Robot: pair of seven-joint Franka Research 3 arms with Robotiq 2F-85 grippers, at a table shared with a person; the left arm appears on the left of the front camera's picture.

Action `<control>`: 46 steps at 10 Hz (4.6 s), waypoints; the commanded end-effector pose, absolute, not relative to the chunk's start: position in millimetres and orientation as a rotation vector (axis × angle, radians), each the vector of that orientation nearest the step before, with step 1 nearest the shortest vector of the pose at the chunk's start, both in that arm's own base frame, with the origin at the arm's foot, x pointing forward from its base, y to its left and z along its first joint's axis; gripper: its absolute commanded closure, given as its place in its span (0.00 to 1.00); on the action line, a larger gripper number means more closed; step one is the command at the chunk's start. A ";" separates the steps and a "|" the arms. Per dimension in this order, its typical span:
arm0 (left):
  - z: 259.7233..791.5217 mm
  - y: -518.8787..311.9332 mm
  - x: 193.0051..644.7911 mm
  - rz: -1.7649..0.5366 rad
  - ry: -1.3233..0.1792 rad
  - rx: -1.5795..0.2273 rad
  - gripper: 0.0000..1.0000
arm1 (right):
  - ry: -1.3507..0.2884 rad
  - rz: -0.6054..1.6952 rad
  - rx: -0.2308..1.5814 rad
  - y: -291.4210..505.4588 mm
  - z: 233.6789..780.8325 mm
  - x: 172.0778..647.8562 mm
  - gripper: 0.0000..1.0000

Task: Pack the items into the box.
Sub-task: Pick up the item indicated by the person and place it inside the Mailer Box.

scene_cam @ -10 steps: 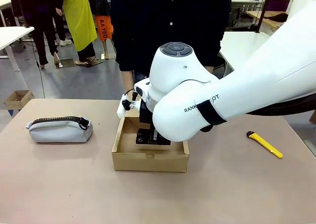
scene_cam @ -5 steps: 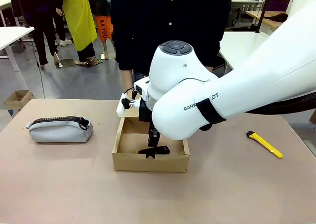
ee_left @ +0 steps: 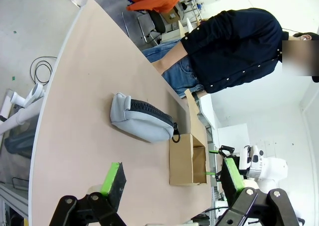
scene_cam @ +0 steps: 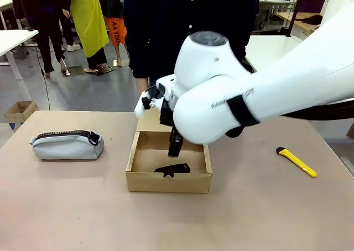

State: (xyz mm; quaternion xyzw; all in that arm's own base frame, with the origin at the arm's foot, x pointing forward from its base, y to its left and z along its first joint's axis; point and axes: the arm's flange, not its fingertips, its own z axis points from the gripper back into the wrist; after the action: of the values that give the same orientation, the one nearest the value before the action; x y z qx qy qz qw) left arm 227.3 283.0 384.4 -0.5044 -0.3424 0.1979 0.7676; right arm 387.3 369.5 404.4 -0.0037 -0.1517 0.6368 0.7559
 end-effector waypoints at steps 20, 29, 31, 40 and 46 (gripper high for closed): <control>384.4 281.2 226.7 0.418 -0.773 -1.105 0.00 | -0.166 0.164 0.732 -162.5 421.8 276.1 0.00; 384.4 281.2 226.7 0.418 -0.773 -1.105 0.00 | -0.166 0.164 0.732 -162.5 421.8 276.1 0.00; 384.4 281.2 226.7 0.418 -0.773 -1.105 0.00 | -0.166 0.164 0.732 -162.5 421.8 276.1 0.00; 384.4 281.2 226.7 0.418 -0.773 -1.105 0.00 | -0.014 0.400 0.026 -46.1 462.4 370.9 0.00; 384.4 281.2 226.7 0.418 -0.773 -1.105 0.00 | -0.061 0.642 -0.146 21.4 451.0 393.4 0.00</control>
State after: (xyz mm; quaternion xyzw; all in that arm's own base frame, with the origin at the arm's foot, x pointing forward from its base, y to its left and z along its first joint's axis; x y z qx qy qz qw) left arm 227.0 283.2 384.7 -0.5040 -0.3433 0.1986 0.7673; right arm 398.2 19.2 442.6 -0.0773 -0.0327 0.3275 0.9411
